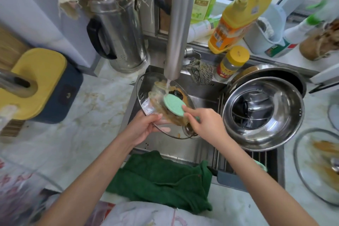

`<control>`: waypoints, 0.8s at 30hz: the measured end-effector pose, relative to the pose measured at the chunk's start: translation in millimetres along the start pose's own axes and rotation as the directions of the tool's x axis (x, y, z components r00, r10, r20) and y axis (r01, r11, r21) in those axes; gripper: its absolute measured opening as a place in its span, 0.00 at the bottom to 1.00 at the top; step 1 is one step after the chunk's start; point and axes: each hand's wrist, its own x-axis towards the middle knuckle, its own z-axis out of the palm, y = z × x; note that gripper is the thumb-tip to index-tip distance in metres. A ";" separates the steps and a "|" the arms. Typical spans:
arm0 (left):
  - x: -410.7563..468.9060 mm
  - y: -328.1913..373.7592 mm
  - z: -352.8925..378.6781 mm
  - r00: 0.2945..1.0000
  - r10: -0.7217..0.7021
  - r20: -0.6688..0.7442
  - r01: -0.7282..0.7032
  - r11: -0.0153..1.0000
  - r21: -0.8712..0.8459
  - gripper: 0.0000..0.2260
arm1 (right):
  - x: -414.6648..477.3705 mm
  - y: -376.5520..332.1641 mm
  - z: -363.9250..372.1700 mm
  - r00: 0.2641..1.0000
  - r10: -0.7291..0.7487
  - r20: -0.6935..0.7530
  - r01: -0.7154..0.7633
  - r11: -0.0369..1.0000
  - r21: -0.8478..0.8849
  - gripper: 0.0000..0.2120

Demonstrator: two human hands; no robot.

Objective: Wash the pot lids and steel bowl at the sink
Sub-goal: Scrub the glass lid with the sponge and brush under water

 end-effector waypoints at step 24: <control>1.3 -8.0 6.0 0.991 -0.109 0.079 0.112 0.993 -0.031 0.21 | 20.9 -25.0 27.0 0.997 0.027 0.079 -0.047 0.964 0.261 0.14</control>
